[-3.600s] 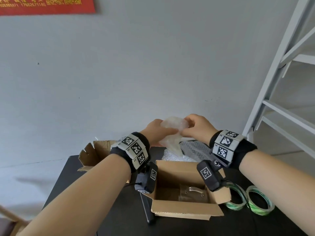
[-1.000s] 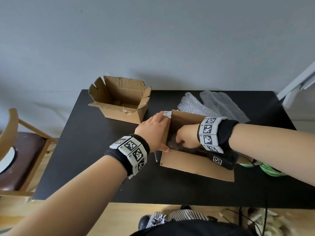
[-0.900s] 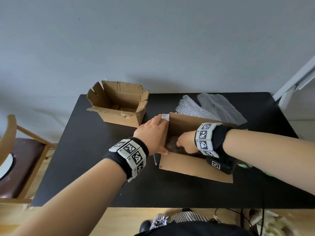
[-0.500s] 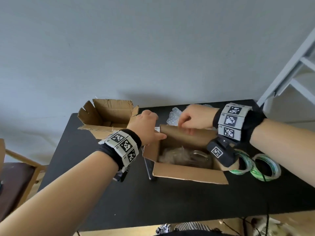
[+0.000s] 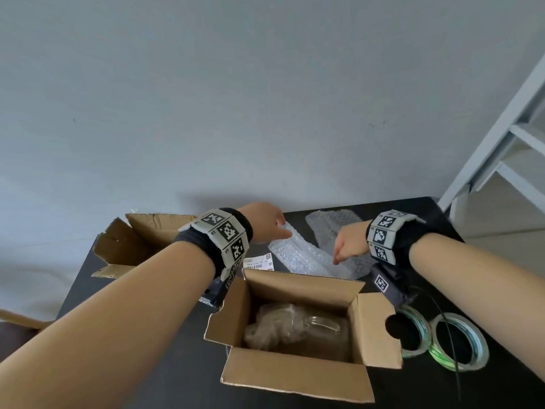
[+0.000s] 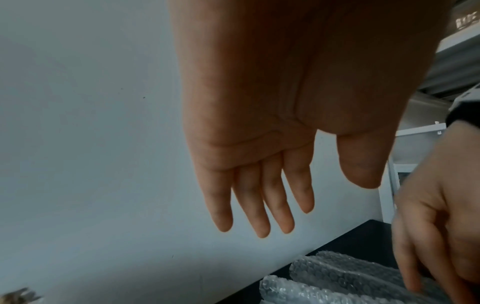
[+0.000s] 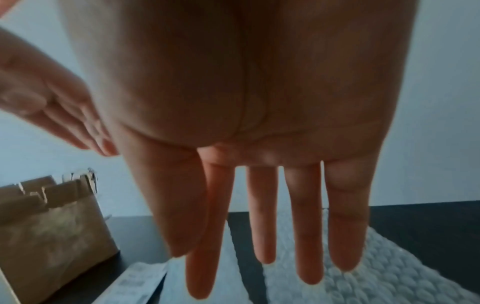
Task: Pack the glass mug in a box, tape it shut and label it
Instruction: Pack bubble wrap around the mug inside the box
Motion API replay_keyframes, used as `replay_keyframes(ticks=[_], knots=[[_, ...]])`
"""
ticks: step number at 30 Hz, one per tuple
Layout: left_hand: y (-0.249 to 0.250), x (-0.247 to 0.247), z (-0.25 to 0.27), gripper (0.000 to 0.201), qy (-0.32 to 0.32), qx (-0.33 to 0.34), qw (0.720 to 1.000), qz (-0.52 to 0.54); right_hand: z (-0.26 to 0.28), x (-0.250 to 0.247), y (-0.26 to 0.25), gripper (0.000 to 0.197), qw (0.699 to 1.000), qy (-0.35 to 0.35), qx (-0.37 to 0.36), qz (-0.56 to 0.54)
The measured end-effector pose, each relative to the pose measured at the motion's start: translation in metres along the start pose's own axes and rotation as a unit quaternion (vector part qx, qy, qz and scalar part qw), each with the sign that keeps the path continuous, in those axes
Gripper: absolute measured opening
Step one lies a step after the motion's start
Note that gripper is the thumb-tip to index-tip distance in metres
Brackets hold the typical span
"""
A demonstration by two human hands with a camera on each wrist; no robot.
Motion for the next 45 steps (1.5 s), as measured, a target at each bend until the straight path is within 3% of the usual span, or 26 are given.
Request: replay_keyframes(ticks=[4,7,9,12,14,17,19,21,24,26,29,31,33,35,38,40,43,45], knots=[[0.0,-0.001,-0.012,0.044,-0.012,-0.011,1.0,0.002,-0.021,0.008,0.01,0.031,1.0,-0.016,-0.002,-0.005],[-0.001,-0.002,-0.016,0.043,-0.004,-0.02,1.0,0.015,-0.023,-0.014,0.014,0.031,0.996,0.061,-0.009,-0.057],[-0.003,-0.003,-0.019,0.045,0.006,-0.026,0.999,0.024,-0.017,-0.039,0.018,0.022,0.981,0.159,-0.023,-0.108],[-0.009,-0.005,-0.023,0.06,0.028,-0.043,0.997,0.055,0.01,-0.079,0.024,0.018,0.914,0.34,-0.039,-0.217],[-0.013,-0.012,-0.022,0.08,0.064,-0.053,0.994,0.077,0.033,-0.095,0.023,0.019,0.859,0.411,-0.066,-0.299],[-0.015,-0.026,-0.014,0.107,0.118,-0.04,0.987,0.103,0.062,-0.106,0.016,0.016,0.784,0.438,-0.112,-0.426],[-0.014,-0.033,-0.007,0.109,0.133,-0.008,0.983,0.129,0.076,-0.108,0.008,0.01,0.748,0.427,-0.131,-0.491],[-0.013,-0.038,0.0,0.085,0.149,0.023,0.97,0.191,0.086,-0.11,0.0,0.008,0.742,0.431,-0.131,-0.497],[-0.02,-0.049,0.017,0.023,0.195,0.039,0.931,0.307,0.097,-0.108,-0.007,0.021,0.75,0.426,-0.111,-0.493],[-0.031,-0.056,0.029,0.008,0.235,0.029,0.903,0.359,0.103,-0.103,-0.011,0.033,0.761,0.414,-0.091,-0.491],[-0.044,-0.058,0.045,0.01,0.246,0.011,0.89,0.383,0.113,-0.091,-0.027,0.055,0.802,0.369,-0.078,-0.464],[-0.044,-0.056,0.054,0.011,0.236,0.02,0.898,0.371,0.117,-0.079,-0.045,0.055,0.821,0.306,-0.1,-0.472],[-0.043,-0.054,0.062,0.011,0.237,0.027,0.903,0.356,0.121,-0.066,-0.059,0.042,0.805,0.264,-0.132,-0.515],[-0.044,-0.05,0.069,0.01,0.238,0.027,0.89,0.388,0.123,-0.057,-0.066,0.046,0.799,0.265,-0.147,-0.52],[-0.05,-0.037,0.081,0.022,0.218,0.013,0.857,0.466,0.125,-0.051,-0.064,0.031,0.8,0.325,-0.134,-0.487],[-0.057,-0.021,0.084,0.047,0.196,-0.001,0.829,0.524,0.128,-0.046,-0.058,0.01,0.77,0.377,-0.121,-0.5],[-0.062,0.012,0.087,0.087,0.102,-0.017,0.763,0.638,0.13,-0.034,-0.055,0.004,0.731,0.403,-0.118,-0.539],[-0.055,0.027,0.091,0.073,0.044,0.0,0.765,0.643,0.128,-0.024,-0.055,0.013,0.717,0.389,-0.109,-0.568]])
Point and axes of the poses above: each hand's wrist, its own z-axis away from the middle knuckle, its own x-axis out of the palm, y = z × x, the point moved 8 cm from there along -z, towards the middle knuckle, and after that the axes turned 6 degrees about -z, right-handed, at the moved point
